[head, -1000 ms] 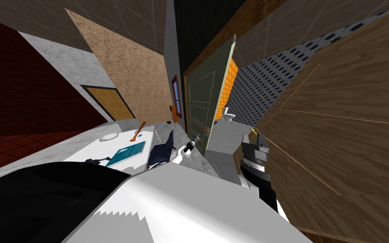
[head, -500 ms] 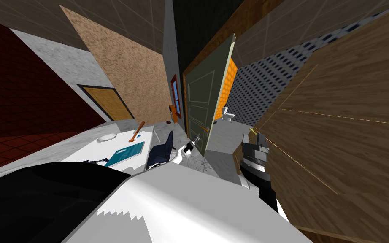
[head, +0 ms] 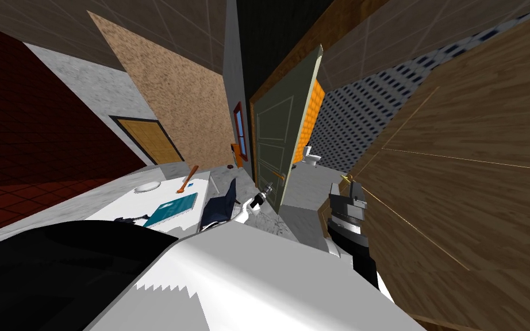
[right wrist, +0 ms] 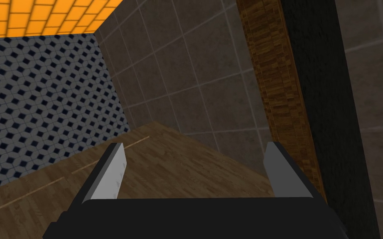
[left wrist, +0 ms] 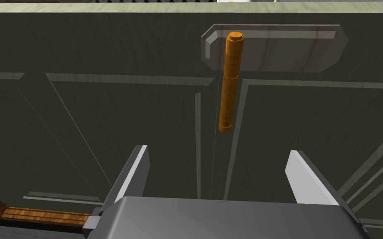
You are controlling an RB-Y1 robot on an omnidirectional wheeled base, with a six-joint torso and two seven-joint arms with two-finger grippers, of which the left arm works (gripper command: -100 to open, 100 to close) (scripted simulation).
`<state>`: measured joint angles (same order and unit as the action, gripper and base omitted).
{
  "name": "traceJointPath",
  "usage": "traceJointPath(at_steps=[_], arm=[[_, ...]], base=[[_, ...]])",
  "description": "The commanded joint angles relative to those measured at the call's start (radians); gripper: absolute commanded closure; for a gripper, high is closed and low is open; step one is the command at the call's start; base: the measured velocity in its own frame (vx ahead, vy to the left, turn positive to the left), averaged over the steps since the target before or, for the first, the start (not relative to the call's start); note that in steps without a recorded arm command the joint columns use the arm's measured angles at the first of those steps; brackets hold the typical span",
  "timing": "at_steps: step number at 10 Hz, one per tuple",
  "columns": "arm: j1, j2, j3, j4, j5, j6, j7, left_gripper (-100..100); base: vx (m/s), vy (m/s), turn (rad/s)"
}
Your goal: Push the door open
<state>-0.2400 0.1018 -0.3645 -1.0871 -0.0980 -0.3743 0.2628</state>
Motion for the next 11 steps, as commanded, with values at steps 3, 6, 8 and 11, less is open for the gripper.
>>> traceJointPath(at_steps=[3,6,8,11], arm=[[-0.001,-0.001,-0.008,0.0,-0.002,0.004,0.003,-100],[-0.001,-0.001,-0.008,0.0,-0.002,0.004,0.003,-100],[-0.002,-0.001,-0.014,0.001,-0.002,0.005,0.006,-100],[-0.002,-0.001,-0.014,0.001,-0.002,0.005,0.006,-100]], base=[[0.014,0.002,0.009],[0.009,-0.002,-0.009],[0.014,0.009,0.042],[-0.004,-0.003,-0.013]])
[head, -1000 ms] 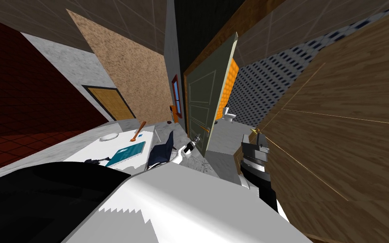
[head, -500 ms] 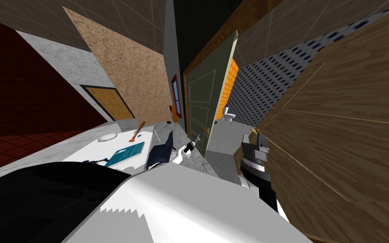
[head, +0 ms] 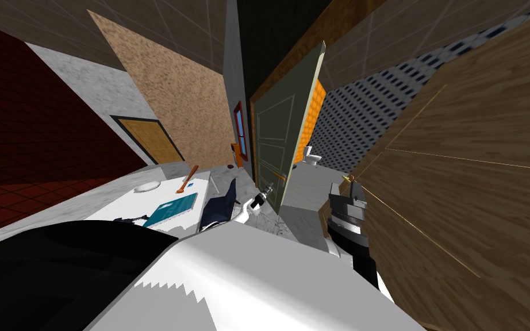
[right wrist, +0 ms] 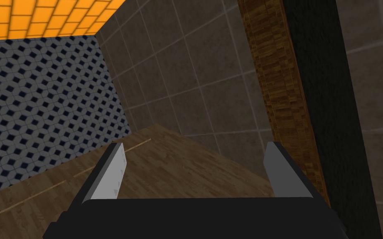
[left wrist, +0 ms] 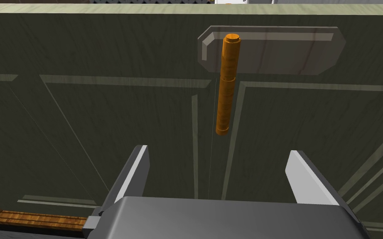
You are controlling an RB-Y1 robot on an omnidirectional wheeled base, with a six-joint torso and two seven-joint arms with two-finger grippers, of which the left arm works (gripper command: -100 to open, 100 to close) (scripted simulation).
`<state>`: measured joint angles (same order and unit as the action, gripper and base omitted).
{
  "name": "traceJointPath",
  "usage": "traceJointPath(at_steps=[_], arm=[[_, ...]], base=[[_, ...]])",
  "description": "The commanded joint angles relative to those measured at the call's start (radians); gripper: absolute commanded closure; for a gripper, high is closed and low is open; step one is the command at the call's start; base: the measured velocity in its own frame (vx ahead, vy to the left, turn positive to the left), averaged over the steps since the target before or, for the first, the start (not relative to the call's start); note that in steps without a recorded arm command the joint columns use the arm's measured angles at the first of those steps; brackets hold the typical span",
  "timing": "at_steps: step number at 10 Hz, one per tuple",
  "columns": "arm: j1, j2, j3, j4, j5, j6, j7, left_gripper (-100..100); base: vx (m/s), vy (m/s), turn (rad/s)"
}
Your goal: Push the door open
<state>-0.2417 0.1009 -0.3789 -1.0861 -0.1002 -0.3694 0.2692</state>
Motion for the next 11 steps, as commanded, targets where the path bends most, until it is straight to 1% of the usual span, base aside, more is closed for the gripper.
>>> traceJointPath(at_steps=[1,5,6,10,11], arm=[[0.0,0.0,0.0,0.0,0.0,0.0,0.0,-100],[0.0,0.0,0.0,0.0,0.0,0.0,0.0,-100],[-0.002,0.003,-0.019,0.001,-0.002,0.003,0.009,-100],[-0.002,0.003,-0.019,0.001,-0.002,0.003,0.009,-100],[-0.003,0.004,-0.026,0.001,-0.003,0.004,0.013,-100]], base=[[-0.005,-0.003,-0.017],[0.011,0.0,-0.001],[0.027,0.016,0.073],[0.016,0.0,0.0],[0.0,0.0,0.0]])
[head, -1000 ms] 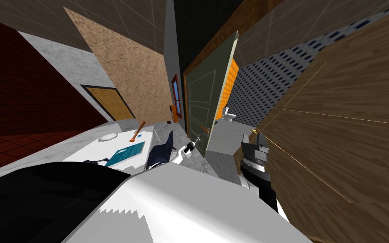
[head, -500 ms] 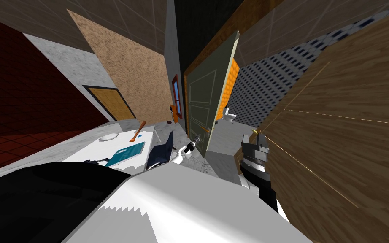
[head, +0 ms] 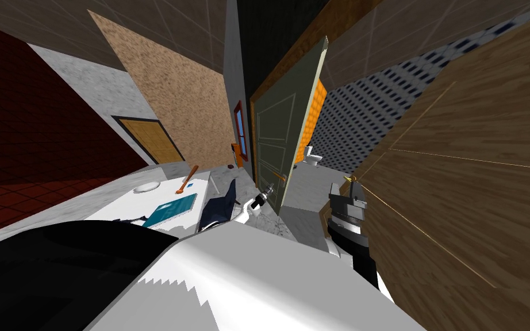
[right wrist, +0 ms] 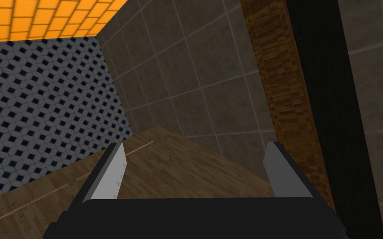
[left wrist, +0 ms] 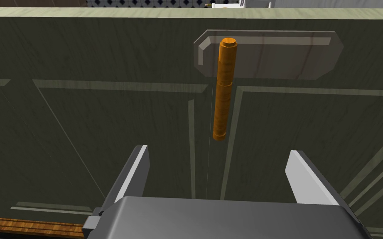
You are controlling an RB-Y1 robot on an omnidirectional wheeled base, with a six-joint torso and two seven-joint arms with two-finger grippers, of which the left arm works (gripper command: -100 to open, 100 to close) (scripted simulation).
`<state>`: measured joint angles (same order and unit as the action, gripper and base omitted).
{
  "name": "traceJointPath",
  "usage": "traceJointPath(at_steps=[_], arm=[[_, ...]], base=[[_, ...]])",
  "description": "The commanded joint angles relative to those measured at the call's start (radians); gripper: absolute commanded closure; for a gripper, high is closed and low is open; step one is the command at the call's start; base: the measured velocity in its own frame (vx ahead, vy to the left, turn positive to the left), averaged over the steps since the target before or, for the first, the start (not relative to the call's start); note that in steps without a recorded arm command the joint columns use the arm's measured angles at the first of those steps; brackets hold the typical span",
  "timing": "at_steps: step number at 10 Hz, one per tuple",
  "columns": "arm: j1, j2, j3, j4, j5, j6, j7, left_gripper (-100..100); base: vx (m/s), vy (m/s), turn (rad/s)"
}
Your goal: Push the door open
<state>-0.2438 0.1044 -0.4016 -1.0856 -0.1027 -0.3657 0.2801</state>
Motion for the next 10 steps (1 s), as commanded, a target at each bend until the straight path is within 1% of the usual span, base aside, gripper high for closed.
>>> traceJointPath(at_steps=[1,7,9,10], arm=[[-0.001,0.0,-0.003,0.001,0.0,0.0,0.002,-100],[-0.001,0.0,-0.003,0.001,0.0,0.0,0.002,-100],[-0.001,0.0,-0.003,0.001,0.0,0.0,0.002,-100],[-0.003,0.004,-0.023,0.0,-0.002,0.003,0.012,-100]], base=[[0.033,0.004,0.019],[0.004,0.002,0.01],[-0.009,-0.007,-0.031],[0.019,0.014,0.063]])
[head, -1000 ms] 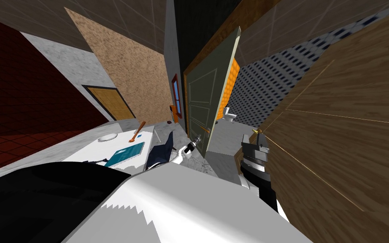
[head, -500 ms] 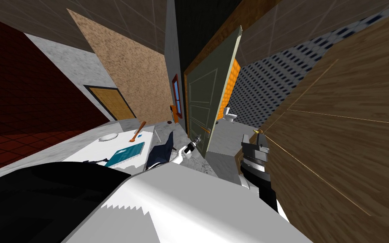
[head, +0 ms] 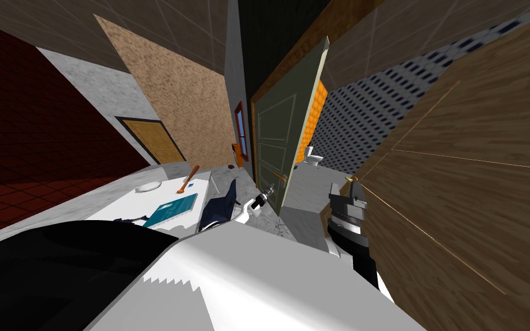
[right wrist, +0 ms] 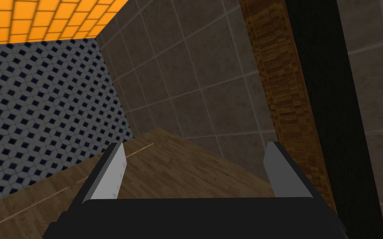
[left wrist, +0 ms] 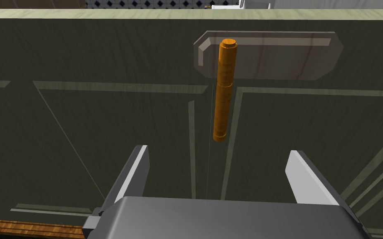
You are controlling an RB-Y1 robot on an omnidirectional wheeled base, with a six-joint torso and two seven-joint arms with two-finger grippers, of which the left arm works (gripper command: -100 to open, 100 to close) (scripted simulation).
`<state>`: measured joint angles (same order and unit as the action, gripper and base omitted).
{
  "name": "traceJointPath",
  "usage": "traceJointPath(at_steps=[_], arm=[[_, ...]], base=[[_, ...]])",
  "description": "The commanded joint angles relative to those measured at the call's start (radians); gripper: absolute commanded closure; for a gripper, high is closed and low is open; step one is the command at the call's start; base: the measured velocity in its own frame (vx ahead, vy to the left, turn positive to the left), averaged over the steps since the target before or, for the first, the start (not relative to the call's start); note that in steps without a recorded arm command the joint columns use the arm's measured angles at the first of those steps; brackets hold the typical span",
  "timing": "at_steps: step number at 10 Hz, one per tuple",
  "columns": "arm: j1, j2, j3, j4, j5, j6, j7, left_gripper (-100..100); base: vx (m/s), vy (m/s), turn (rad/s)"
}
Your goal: Push the door open
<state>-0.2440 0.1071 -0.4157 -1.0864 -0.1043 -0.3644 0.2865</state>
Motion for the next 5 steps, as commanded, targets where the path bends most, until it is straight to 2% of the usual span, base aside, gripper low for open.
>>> traceJointPath(at_steps=[1,5], arm=[[-0.002,0.002,-0.009,0.001,-0.001,0.001,0.006,-100],[-0.002,0.002,-0.009,0.001,-0.001,0.001,0.006,-100]], base=[[0.063,0.007,0.029],[0.002,-0.001,-0.003]])
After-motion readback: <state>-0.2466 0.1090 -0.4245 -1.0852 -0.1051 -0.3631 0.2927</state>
